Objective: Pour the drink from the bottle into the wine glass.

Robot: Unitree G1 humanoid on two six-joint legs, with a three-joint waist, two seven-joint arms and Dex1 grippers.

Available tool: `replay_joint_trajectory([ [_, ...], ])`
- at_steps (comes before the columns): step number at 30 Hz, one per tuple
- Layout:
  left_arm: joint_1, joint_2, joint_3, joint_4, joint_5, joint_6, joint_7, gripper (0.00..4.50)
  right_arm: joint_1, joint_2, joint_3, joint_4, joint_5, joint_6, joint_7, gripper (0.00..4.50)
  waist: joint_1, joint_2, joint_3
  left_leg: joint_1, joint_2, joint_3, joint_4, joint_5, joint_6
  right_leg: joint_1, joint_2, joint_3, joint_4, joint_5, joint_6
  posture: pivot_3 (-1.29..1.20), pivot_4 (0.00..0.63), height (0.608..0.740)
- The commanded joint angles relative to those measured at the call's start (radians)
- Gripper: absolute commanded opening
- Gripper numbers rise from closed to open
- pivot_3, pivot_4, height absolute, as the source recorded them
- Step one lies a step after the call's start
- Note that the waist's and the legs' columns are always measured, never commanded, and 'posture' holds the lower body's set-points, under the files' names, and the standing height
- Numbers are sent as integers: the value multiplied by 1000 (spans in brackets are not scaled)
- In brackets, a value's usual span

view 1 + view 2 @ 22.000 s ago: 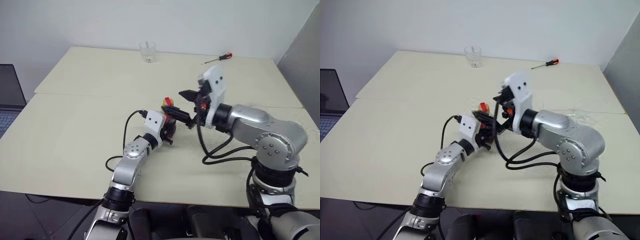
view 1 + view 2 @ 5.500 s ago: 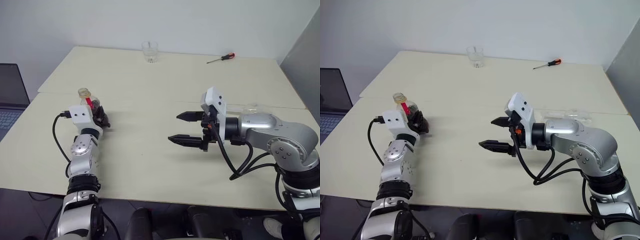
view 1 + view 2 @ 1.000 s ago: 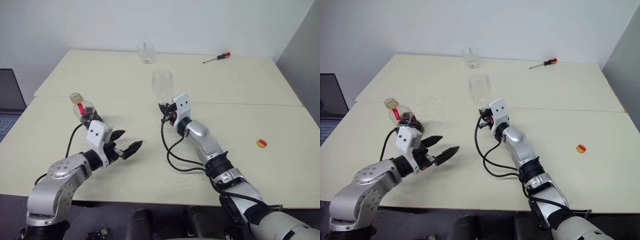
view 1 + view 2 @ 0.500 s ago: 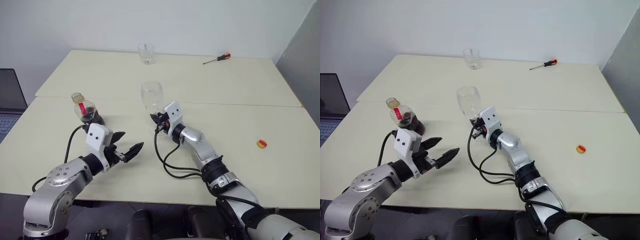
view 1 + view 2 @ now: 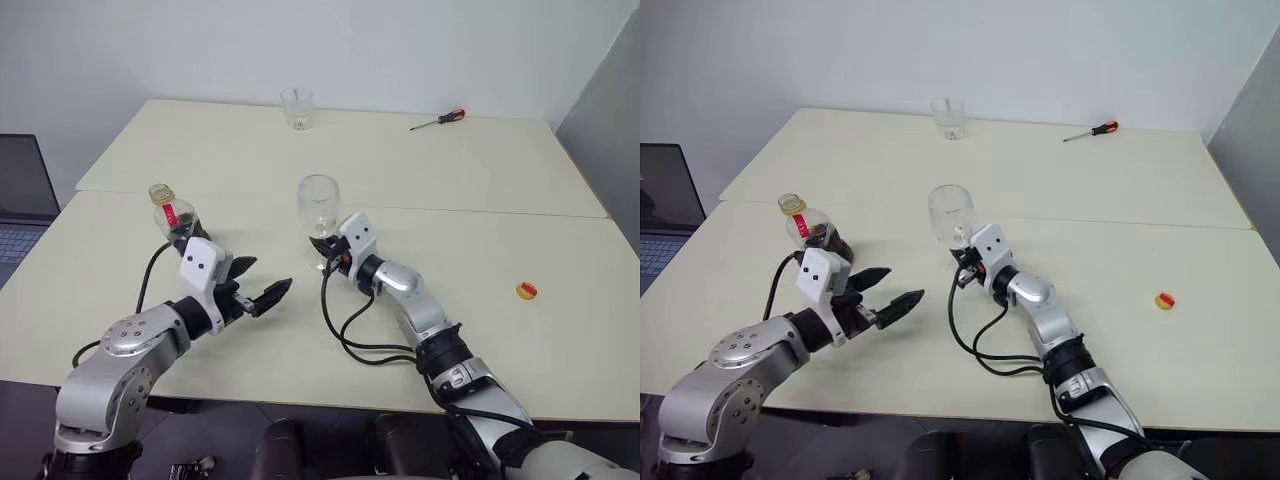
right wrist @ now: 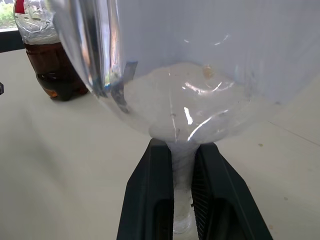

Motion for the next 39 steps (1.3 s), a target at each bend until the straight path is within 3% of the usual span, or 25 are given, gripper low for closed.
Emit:
replay_joint_trajectory([
  [1, -15, 13, 8, -13, -4, -23, -7, 4500, 22, -8, 12, 19, -17, 45, 17, 927, 0, 0, 0, 0, 0, 0, 0, 0, 0, 0, 0, 0, 0, 0, 0, 0, 150, 740],
  [12, -20, 20, 9, -1, 0, -27, -14, 4500, 48, -51, 3, -158, 1, 113, 54, 4485, 1, 0, 0, 0, 1, 0, 0, 0, 0, -1, 1, 0, 0, -1, -1, 0, 150, 740],
  [18, 34, -3, 61, -2, 32, -83, 34, 4500, 136, -232, -8, -526, 110, 380, 220, 4485, 3, 0, 0, -1, 1, 0, 0, 0, 0, -1, 0, 0, 0, -1, -2, 0, 150, 740],
  [21, 113, -106, 154, -29, 61, -164, 150, 4500, 152, -422, -50, -720, 237, 566, 374, 4485, 5, 1, 1, -1, 2, 2, 0, 0, 0, -1, -2, 0, 0, -1, -2, 0, 150, 740],
  [28, 258, -221, 197, -2, 181, -340, 261, 4500, -1, -724, -171, -810, 412, 815, 522, 4485, 3, 0, 2, 0, 1, 2, 0, 0, 0, -1, -2, 0, 0, -3, 0, 0, 150, 740],
  [30, 264, -231, 190, 19, 203, -373, 270, 4500, -89, -754, -193, -810, 468, 871, 539, 4485, 3, 0, 1, 1, 1, 1, 0, 0, 0, -1, -1, -1, 0, -6, -7, 0, 150, 740],
  [34, 222, -241, 201, 66, 233, -417, 310, 4500, -265, -737, -232, -813, 587, 960, 547, 4485, 2, 0, 2, 1, 2, 0, -1, 0, 0, -2, 1, -1, 1, -5, -6, 0, 150, 740],
  [39, 164, -202, 213, 157, 243, -445, 290, 4500, -356, -674, -208, -844, 671, 993, 536, 4485, 4, -1, 1, 0, 2, 0, -2, 0, 0, -1, 1, -3, 0, -5, -9, 0, 150, 740],
])
